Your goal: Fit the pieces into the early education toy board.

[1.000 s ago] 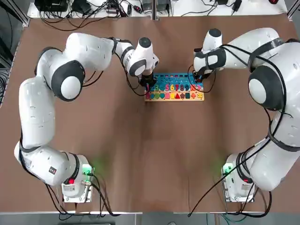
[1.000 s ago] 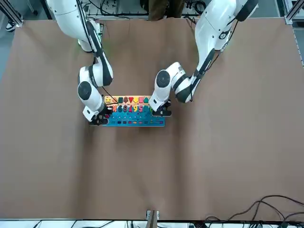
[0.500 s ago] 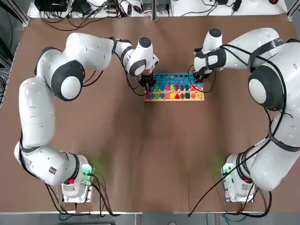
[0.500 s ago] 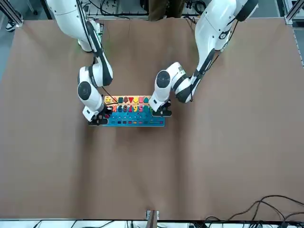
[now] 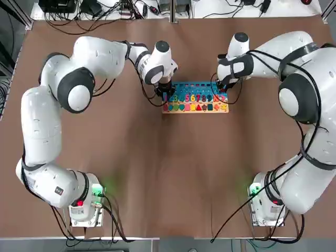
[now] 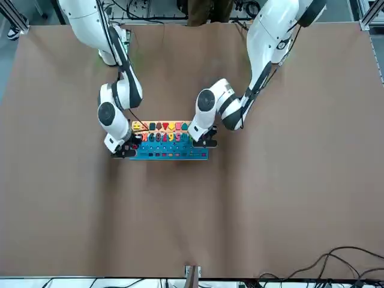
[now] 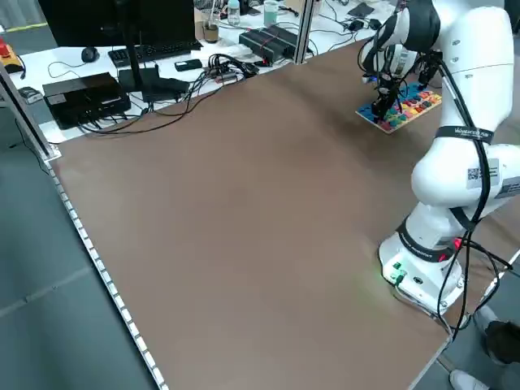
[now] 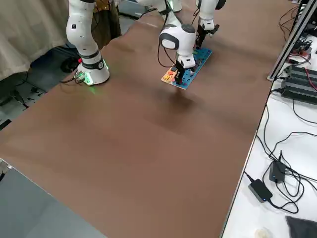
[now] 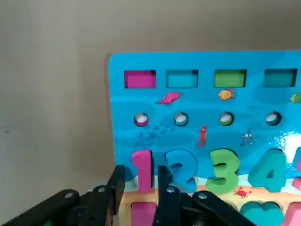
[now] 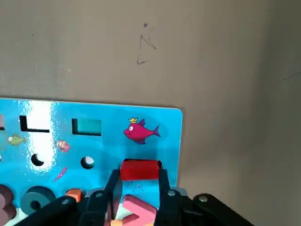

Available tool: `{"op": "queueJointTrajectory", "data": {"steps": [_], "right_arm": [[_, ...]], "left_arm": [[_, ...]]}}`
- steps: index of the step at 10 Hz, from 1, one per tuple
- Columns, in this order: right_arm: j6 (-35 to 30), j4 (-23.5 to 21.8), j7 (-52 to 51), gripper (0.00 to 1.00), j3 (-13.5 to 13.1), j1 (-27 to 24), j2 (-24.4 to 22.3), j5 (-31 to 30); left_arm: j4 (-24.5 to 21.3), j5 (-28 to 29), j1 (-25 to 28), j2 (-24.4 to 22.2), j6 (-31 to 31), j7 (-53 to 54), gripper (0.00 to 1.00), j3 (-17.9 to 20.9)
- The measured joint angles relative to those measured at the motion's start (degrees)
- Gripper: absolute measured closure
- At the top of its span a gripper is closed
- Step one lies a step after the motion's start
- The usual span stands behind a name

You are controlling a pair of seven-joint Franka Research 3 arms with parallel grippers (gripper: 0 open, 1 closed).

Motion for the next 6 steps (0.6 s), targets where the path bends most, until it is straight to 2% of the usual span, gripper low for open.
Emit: {"op": "queueJointTrajectory", "data": {"steps": [6], "right_arm": [[-0.24, -2.59, -0.01, 0.64, 0.08, 0.09, -1.32, 0.00]], "left_arm": [[0.50, 0.00, 0.08, -0.85, -2.07, 0.00, 0.64, -0.39]]}}
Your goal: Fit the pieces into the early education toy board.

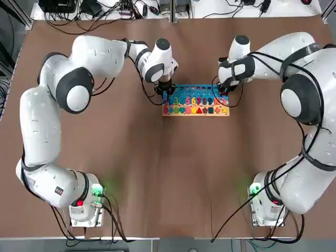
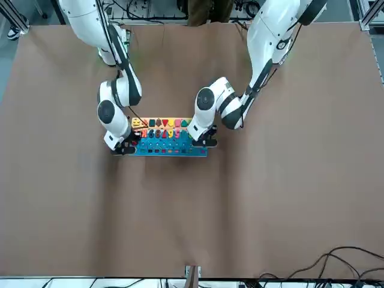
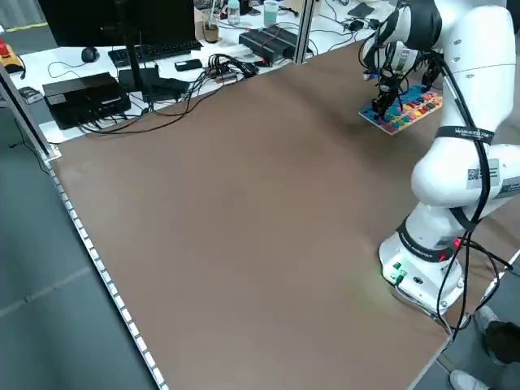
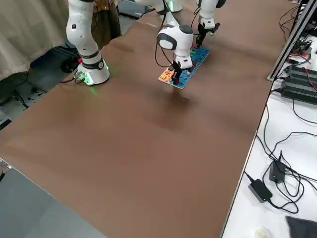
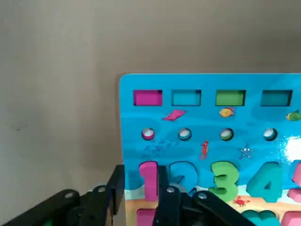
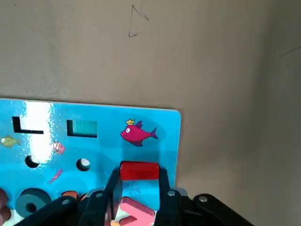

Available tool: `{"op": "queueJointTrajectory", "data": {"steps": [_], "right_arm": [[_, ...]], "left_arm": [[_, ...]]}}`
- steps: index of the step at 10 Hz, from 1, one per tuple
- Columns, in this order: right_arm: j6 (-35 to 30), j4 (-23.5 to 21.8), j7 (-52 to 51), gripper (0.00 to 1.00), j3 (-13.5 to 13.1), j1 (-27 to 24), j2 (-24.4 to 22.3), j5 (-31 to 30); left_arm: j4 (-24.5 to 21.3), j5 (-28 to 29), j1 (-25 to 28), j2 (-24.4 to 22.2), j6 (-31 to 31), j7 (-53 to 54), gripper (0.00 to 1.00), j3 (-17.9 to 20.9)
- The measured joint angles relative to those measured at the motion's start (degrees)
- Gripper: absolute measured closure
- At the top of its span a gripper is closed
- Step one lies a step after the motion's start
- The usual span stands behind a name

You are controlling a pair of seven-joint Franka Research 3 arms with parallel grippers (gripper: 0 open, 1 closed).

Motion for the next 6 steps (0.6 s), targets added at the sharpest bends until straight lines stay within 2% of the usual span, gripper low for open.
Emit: {"op": "queueJointTrajectory", "data": {"steps": [2, 6], "right_arm": [[0.02, -0.02, 0.00, 0.64, 0.00, 0.00, -0.01, 0.00], [0.01, -0.02, 0.00, 0.64, -0.01, 0.00, -0.04, 0.00]], "left_arm": [[0.04, 0.00, 0.07, -0.26, -0.33, 0.00, 0.64, -0.22], [0.51, -0.07, 1.79, -3.64, -1.55, 0.02, 0.55, -0.42]]}}
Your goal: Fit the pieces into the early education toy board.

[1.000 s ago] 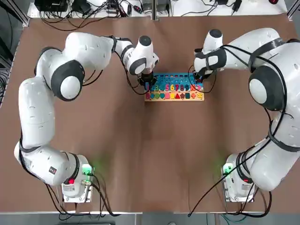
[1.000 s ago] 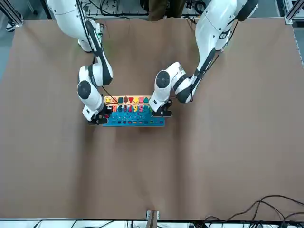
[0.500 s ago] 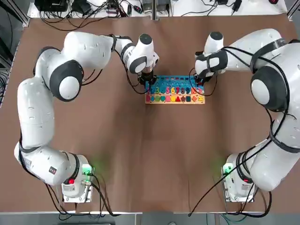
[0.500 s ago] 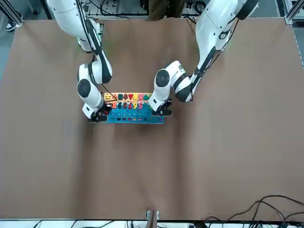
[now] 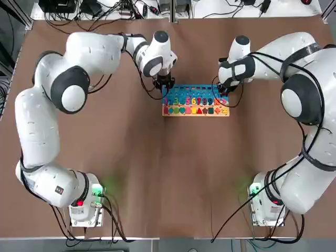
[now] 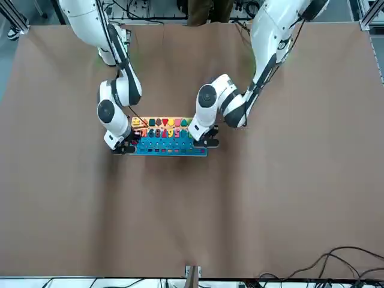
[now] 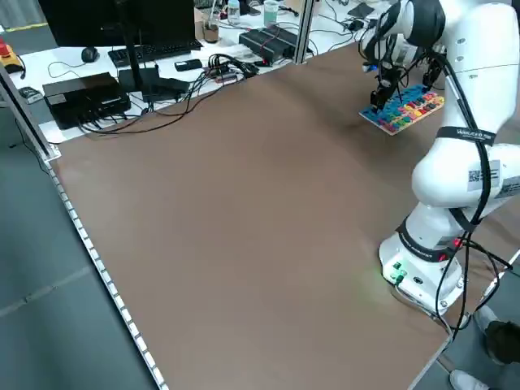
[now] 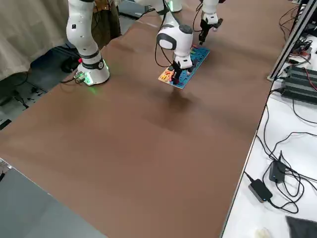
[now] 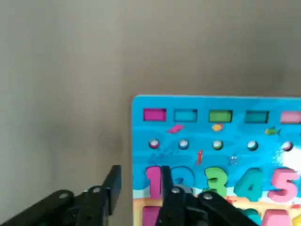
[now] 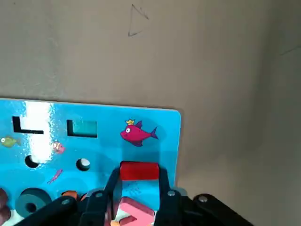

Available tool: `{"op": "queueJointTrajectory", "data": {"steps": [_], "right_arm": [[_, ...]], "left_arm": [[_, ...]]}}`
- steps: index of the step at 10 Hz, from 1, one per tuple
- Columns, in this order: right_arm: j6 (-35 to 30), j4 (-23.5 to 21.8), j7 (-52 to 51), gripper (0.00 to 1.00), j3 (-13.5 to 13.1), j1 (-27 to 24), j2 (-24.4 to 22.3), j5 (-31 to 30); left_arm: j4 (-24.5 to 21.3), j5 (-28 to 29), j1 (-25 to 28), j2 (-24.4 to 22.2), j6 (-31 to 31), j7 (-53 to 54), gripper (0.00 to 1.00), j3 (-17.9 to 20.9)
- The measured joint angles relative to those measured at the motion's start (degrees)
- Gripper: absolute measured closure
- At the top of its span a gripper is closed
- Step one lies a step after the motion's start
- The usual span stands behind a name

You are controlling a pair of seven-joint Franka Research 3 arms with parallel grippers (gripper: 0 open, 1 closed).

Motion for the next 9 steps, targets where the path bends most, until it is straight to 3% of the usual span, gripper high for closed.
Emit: {"op": "queueJointTrajectory", "data": {"steps": [2, 5, 9], "right_arm": [[-1.11, -0.05, 0.02, 0.63, 0.00, 0.00, -0.16, 0.00], [-3.03, -0.25, 0.02, 0.50, 0.00, -0.01, -0.36, 0.00], [-3.93, -0.20, 0.02, 0.42, 0.00, -0.02, -0.69, 0.03]], "left_arm": [[0.20, -0.08, 1.67, -3.04, -0.86, 0.10, 0.30, -0.14], [0.20, -0.16, 3.56, -6.22, -2.16, 0.81, 0.24, -0.17], [0.29, -0.17, 4.38, -9.08, -2.33, 1.12, 0.15, -0.15]]}}
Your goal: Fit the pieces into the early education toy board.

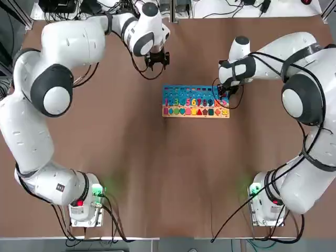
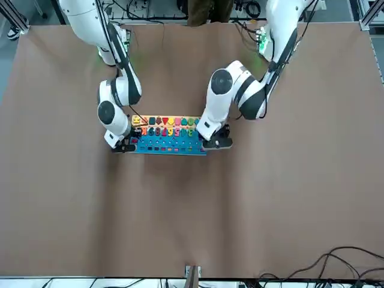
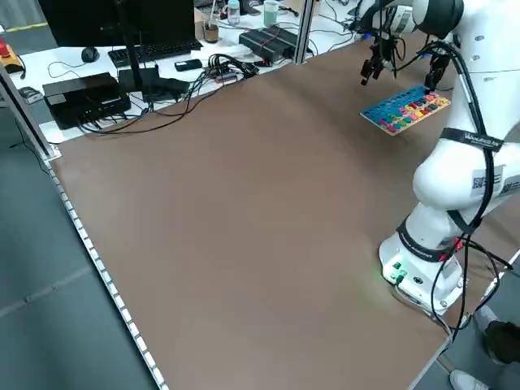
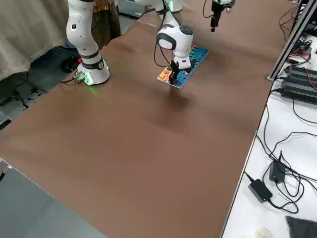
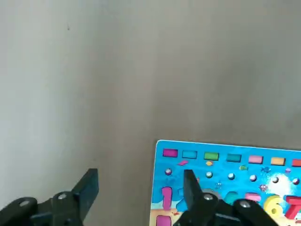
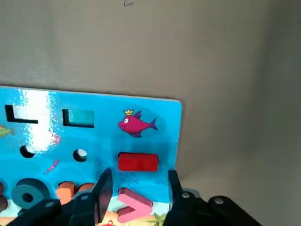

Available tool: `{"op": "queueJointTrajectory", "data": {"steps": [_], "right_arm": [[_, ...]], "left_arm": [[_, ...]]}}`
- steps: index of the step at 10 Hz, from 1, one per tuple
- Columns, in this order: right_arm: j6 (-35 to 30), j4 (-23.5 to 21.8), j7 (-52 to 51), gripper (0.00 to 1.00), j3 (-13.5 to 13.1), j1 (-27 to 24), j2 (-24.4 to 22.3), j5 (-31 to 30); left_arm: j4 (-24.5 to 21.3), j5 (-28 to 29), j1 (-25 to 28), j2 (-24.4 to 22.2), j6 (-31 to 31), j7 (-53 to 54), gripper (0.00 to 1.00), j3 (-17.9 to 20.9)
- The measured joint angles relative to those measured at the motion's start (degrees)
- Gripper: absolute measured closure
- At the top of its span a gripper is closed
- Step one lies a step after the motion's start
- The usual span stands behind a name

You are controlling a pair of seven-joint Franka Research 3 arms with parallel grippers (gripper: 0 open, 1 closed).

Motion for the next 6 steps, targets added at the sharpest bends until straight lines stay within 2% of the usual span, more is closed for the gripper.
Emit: {"op": "queueJointTrajectory", "data": {"steps": [2, 4, 5, 6], "right_arm": [[-3.61, 1.55, 0.00, 0.38, -0.69, -0.02, -1.43, 0.01], [-8.32, 4.97, -0.03, 0.27, -2.30, -0.07, -2.69, 0.01], [-9.44, 6.33, -0.01, 0.25, -3.09, -0.11, -3.49, 0.01], [-10.63, 7.54, -0.01, 0.11, -4.20, -0.12, -4.65, 0.01]], "left_arm": [[0.19, 0.00, 2.20, -3.02, -0.01, 2.53, 0.06, 0.05], [0.36, -0.66, 5.42, -7.24, -1.12, 5.09, 0.00, 0.07], [0.43, -3.52, 8.24, -9.48, -3.00, 5.71, 0.00, 0.11], [0.50, -6.53, 11.96, -11.43, -3.87, 8.13, 0.00, 0.11]]}}
